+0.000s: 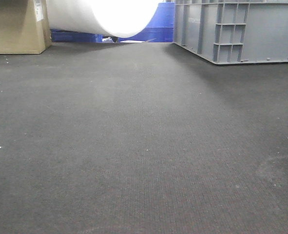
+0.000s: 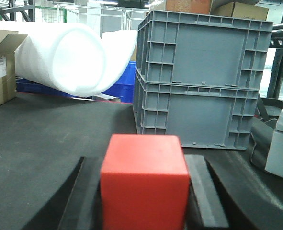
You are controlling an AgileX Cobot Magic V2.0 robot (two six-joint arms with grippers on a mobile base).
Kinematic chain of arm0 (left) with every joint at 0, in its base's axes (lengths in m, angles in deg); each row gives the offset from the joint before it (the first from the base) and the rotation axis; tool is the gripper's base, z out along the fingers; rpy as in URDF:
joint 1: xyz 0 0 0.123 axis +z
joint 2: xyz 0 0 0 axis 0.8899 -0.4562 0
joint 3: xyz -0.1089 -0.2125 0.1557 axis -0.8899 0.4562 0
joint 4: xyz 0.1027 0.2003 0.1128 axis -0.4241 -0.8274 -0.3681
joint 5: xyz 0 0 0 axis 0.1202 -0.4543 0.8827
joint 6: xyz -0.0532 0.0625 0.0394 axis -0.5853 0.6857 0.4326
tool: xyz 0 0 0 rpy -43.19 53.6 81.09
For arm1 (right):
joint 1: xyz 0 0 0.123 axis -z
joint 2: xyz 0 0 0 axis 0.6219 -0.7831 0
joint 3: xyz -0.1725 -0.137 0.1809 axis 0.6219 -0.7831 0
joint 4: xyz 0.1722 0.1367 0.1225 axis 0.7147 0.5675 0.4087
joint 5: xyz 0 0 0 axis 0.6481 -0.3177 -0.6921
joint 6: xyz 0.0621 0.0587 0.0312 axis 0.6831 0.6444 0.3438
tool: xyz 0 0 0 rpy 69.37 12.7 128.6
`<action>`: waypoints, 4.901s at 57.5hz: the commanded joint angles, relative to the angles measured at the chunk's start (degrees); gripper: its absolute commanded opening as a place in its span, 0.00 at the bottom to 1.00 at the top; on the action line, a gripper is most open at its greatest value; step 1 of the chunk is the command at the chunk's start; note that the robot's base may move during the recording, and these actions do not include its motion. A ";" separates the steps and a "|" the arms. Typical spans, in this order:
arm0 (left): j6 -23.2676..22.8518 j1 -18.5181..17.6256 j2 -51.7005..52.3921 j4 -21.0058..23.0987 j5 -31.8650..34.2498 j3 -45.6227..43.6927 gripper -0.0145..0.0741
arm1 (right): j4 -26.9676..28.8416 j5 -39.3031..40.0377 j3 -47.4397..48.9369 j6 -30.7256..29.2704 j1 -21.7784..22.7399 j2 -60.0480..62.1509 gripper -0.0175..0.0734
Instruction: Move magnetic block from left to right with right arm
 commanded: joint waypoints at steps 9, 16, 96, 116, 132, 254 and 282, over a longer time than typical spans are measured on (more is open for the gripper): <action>-0.43 -0.47 0.52 0.15 4.80 0.46 0.02 | 5.60 -1.82 3.42 -0.55 0.39 -3.46 0.50; -0.43 -0.47 0.52 0.15 4.80 0.46 0.02 | 6.10 -8.84 6.84 -0.55 0.39 -10.71 0.50; -0.43 -0.47 0.52 0.15 4.80 0.46 0.02 | -2.20 -42.28 60.41 39.57 -38.11 -102.25 0.56; -0.43 -0.47 0.52 0.15 4.80 0.46 0.02 | -1.73 -45.07 66.93 44.18 -39.38 -107.16 0.65; -0.43 -0.47 0.52 0.15 4.80 0.46 0.02 | -2.46 -46.05 66.93 48.13 -39.42 -107.09 0.89; -0.43 -0.47 0.52 0.15 4.80 0.46 0.02 | -8.16 -4.79 -6.97 6.42 1.34 -1.02 0.25; -0.43 -0.47 0.52 0.15 4.80 0.46 0.02 | -7.83 -4.75 -9.08 6.42 1.34 2.70 0.25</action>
